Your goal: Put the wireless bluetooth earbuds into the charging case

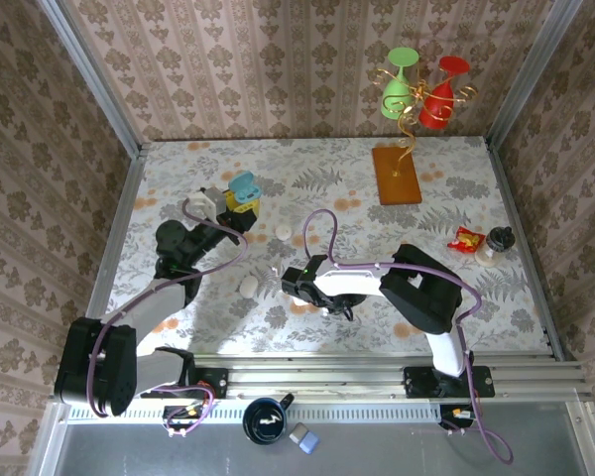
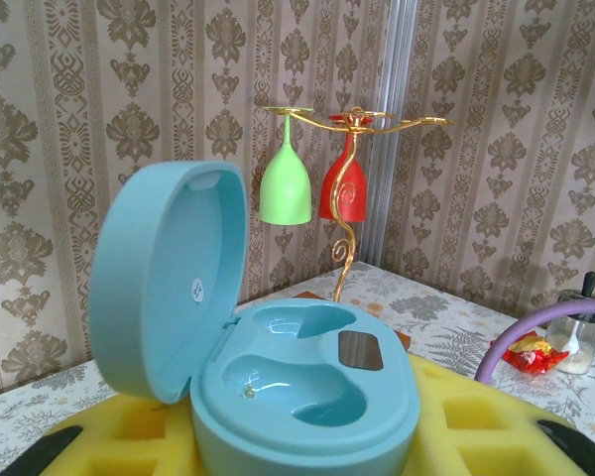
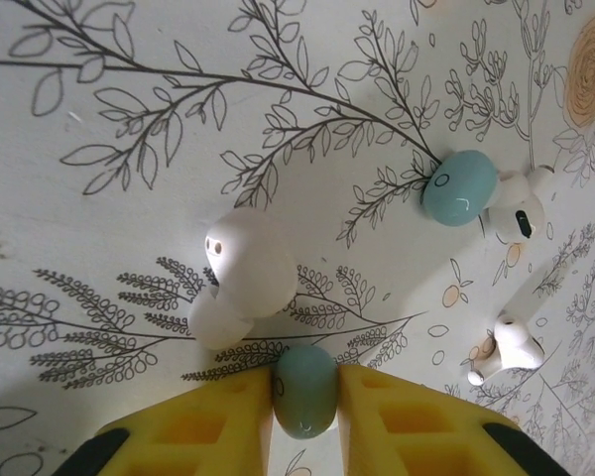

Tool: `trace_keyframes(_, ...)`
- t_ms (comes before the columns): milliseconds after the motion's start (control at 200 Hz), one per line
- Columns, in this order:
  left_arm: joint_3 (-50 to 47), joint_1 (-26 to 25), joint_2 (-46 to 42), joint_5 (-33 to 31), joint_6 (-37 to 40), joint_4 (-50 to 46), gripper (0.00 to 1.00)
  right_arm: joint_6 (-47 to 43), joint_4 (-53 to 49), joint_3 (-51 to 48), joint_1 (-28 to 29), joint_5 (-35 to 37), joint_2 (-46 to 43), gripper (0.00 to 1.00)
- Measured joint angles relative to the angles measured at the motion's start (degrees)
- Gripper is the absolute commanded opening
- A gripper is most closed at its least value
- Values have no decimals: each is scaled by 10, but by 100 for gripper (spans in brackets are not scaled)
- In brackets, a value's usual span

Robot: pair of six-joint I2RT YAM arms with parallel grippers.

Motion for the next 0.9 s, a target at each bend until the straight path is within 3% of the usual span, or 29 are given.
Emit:
trace_keyframes(120,0,0,8,2,-1,0,25,-11,0,0,-1,2,0,17)
trace_keyframes(435,0,-4,33,6,9,13,24,-30,28,-24,-17,-19,-34,18)
trace_keyframes(610,0,-27,74,4,35,30,24,-39,110,-88,-58,-91,-160,19)
trace_keyframes(900,1,-83,122,1,94,45,24,-33,290,-202,-174,-283,-385,19)
